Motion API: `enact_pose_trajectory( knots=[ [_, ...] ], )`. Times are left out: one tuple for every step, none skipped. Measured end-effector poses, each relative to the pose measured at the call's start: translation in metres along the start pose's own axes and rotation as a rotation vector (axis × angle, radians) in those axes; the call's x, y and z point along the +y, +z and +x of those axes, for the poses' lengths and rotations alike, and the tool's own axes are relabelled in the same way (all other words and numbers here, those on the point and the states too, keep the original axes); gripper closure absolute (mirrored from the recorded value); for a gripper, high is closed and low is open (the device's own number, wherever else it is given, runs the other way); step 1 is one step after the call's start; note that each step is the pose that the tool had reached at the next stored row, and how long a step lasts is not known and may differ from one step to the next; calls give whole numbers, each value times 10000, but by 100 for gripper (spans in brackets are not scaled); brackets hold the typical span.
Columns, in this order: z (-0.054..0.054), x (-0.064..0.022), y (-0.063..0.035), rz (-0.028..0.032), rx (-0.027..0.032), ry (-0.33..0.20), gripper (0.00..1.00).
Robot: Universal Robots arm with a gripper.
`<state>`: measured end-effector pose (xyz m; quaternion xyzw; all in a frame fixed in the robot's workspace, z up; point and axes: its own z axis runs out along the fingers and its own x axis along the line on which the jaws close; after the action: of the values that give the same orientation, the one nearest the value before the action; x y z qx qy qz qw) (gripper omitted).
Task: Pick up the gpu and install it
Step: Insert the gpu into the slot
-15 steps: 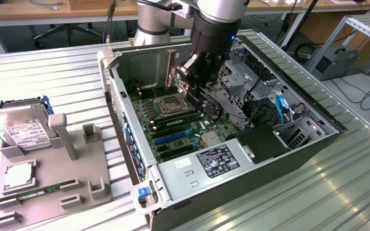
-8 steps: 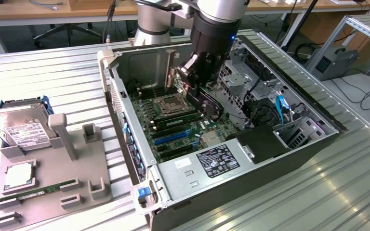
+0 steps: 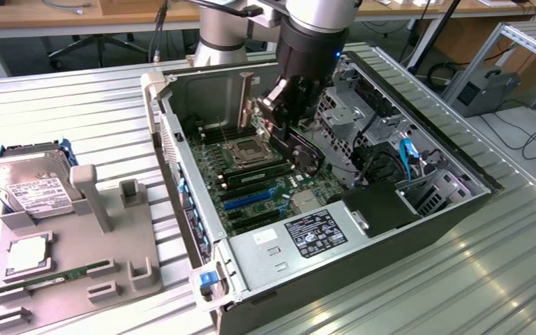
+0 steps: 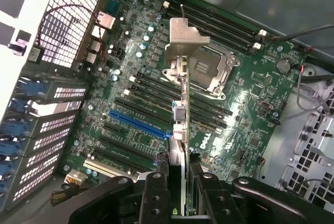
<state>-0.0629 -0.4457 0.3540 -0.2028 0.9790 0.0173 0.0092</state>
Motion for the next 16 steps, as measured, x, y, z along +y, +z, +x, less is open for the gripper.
enact_pose_trajectory(
  knots=[
    [0,0,0,-1,2,-29,74],
    [0,0,1,-3,2,-68,74],
    [0,0,1,-3,3,-95,74],
    [0,0,1,-4,4,-139,74],
    [0,0,1,-4,5,-166,74],
    [0,0,1,-6,6,-197,74],
    [0,0,1,-6,7,-228,74],
    [0,0,1,-7,8,-258,74],
    [0,0,2,-7,9,-288,74],
    [0,0,2,-9,10,-329,74],
    [0,0,2,-10,11,-370,74],
    [0,0,2,-10,13,-410,74],
    [0,0,3,-12,14,-443,74],
    [0,0,3,-12,14,-480,74],
    [0,0,3,-13,16,-515,74],
    [0,0,3,-14,17,-551,74]
  ],
)
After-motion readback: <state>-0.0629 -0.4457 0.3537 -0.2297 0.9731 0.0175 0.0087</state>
